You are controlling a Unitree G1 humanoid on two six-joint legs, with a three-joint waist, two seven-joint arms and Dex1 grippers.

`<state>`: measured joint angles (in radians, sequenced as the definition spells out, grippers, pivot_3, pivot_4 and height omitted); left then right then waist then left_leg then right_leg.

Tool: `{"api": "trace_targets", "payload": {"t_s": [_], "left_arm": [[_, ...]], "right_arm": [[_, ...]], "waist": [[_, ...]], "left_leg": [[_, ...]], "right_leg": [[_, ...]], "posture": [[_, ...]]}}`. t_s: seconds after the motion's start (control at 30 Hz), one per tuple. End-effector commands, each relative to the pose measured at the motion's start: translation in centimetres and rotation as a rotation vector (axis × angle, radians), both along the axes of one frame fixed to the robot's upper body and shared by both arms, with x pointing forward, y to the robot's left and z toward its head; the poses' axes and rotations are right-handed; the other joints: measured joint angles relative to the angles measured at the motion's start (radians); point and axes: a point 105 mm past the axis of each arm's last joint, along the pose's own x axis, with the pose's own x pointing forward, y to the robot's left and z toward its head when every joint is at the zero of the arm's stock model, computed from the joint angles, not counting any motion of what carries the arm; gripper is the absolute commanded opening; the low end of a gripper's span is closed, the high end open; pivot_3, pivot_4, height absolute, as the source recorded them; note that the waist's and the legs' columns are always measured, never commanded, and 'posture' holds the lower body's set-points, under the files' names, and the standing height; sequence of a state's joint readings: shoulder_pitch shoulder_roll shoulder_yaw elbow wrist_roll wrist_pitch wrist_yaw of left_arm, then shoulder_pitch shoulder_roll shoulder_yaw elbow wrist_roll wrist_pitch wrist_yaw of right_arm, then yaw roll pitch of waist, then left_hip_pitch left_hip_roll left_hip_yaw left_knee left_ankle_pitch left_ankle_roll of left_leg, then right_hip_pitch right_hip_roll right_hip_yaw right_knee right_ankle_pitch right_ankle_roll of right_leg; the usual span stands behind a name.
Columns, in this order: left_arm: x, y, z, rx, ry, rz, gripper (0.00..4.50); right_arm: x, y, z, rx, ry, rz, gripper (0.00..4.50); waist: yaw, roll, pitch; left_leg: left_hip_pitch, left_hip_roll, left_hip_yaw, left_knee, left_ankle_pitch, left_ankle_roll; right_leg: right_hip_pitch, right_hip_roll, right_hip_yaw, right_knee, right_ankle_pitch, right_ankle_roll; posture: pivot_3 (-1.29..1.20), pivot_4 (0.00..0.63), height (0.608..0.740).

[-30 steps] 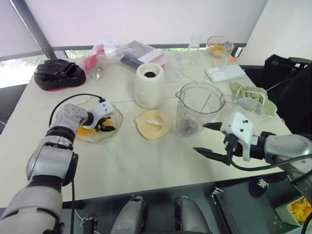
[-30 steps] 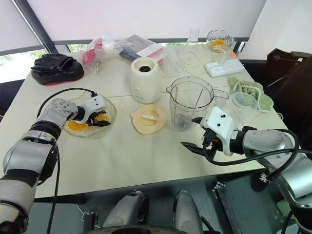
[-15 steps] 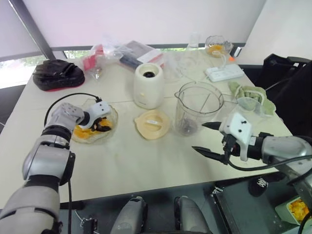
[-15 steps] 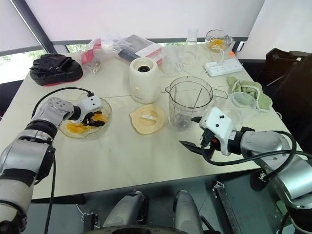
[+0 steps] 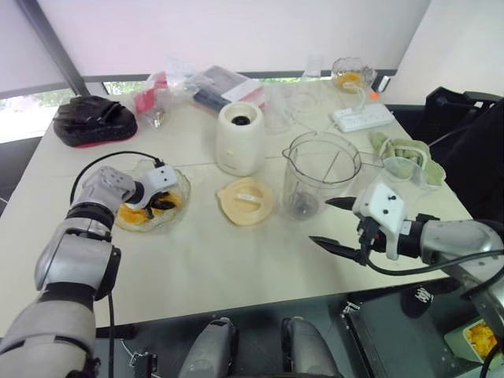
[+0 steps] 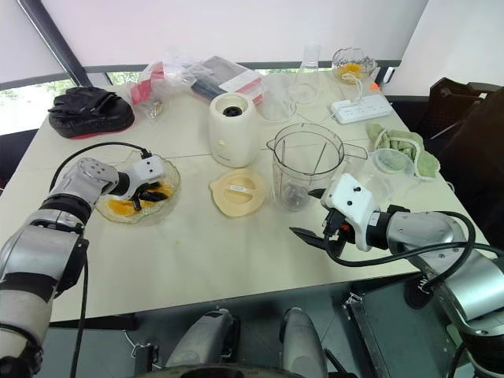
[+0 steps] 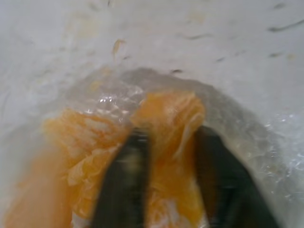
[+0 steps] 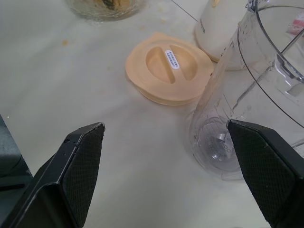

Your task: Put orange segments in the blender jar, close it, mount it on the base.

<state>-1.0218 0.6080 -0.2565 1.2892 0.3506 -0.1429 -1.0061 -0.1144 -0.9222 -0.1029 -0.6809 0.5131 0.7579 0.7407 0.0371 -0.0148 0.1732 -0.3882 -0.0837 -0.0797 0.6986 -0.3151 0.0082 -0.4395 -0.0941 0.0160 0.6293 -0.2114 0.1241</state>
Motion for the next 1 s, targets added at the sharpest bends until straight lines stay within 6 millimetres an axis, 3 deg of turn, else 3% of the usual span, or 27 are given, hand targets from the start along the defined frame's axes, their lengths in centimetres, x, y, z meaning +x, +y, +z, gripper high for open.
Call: {"api": "trace_targets", "payload": {"t_s": [0.03,0.4,0.6,0.87,1.0], "left_arm": [[-0.6,0.5,-1.0,0.019,0.036,0.012,0.07],[-0.7,1.5,0.4,-0.131,-0.004,0.073,0.07],[-0.5,2.1,3.9,-0.467,-0.133,0.141,0.07],[-2.2,4.0,4.8,-0.732,-0.185,0.222,0.07],[-2.7,4.2,6.5,-0.852,-0.232,0.246,0.07]], "right_arm": [[0.1,0.1,0.8,-0.001,-0.049,0.006,4.34],[0.2,0.4,0.7,0.001,-0.048,0.016,4.34],[0.2,0.6,0.3,0.008,-0.046,0.017,4.34],[0.5,1.0,0.1,0.016,-0.045,0.032,4.34],[0.6,1.2,0.0,0.018,-0.045,0.039,4.34]], "waist": [[-0.001,0.000,0.000],[-0.004,0.000,0.000],[-0.016,-0.001,0.001],[-0.027,-0.001,0.001],[-0.024,-0.001,0.001]], "left_leg": [[0.000,0.000,0.000,0.000,0.000,0.000],[0.000,0.000,0.000,0.000,0.000,0.000],[-0.002,0.001,0.000,0.000,0.000,0.000],[-0.002,0.001,0.000,-0.001,0.000,0.000],[-0.002,0.001,0.000,-0.001,0.000,0.000]], "right_leg": [[0.000,0.000,0.000,0.000,0.000,0.000],[-0.001,0.000,0.000,0.000,0.000,0.000],[-0.003,0.000,0.000,0.000,0.000,0.000],[-0.004,-0.001,0.000,0.000,0.000,0.000],[-0.004,-0.001,0.000,0.000,0.000,0.000]], "posture": [[0.00,0.150,0.740],[0.00,0.150,0.740],[0.00,0.150,0.740],[0.00,0.150,0.740],[0.00,0.150,0.740]]}}
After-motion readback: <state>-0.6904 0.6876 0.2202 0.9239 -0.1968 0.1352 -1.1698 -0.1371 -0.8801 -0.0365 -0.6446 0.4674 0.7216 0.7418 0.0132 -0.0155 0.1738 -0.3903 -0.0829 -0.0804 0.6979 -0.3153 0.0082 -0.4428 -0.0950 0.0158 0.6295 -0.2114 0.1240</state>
